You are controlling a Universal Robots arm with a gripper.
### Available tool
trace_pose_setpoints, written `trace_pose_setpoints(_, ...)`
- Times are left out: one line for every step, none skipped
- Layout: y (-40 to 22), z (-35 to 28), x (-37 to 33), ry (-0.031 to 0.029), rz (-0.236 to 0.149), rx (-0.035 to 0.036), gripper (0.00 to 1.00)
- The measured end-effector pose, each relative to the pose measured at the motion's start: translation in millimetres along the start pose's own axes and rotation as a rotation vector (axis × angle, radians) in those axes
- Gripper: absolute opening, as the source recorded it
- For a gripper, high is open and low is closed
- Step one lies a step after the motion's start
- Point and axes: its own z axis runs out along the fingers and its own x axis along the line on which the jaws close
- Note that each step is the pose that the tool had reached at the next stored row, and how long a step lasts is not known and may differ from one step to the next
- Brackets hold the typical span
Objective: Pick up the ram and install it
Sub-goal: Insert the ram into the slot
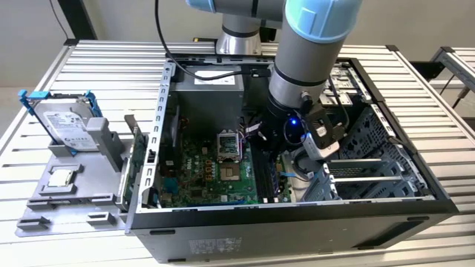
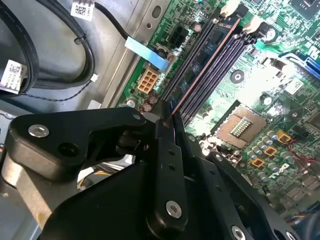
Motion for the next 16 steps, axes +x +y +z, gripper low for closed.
trace_pose_setpoints(0.4,0.5,0.0,-0.0003,0.000,-0.0009,0.00)
trace_pose_setpoints(0.5,0.7,0.0,-0.0002,0.000,-0.0008,0.00)
trace_pose_setpoints(0.5,1.0,0.0,-0.0002,0.000,-0.0008,0.00)
trace_pose_setpoints(0.6,1.3,0.0,-0.0001,0.000,-0.0005,0.00)
trace_pose_setpoints(0.6,1.4,0.0,-0.0001,-0.002,-0.0006,0.00)
trace_pose_setpoints(0.6,1.4,0.0,0.0000,-0.005,-0.0005,0.00)
trace_pose_setpoints(0.6,1.4,0.1,0.0004,-0.008,-0.0004,0.00)
trace_pose_setpoints(0.6,1.4,0.1,0.0005,-0.012,-0.0004,0.00)
trace_pose_setpoints(0.6,1.4,0.1,0.0006,-0.016,-0.0003,0.00)
trace_pose_setpoints(0.6,1.4,0.1,0.0007,-0.018,-0.0003,0.00)
trace_pose_setpoints(0.6,1.6,0.1,0.0007,-0.018,-0.0003,0.00)
trace_pose_setpoints(0.6,2.2,0.1,0.0006,-0.018,-0.0007,0.00)
trace_pose_setpoints(0.7,3.4,0.0,0.0007,-0.018,-0.0003,0.00)
trace_pose_setpoints(0.7,5.1,0.0,0.0007,-0.018,0.0000,0.00)
trace_pose_setpoints(0.7,7.0,0.0,0.0008,-0.018,0.0000,0.00)
trace_pose_setpoints(0.7,8.2,0.0,0.0009,-0.018,0.0003,0.00)
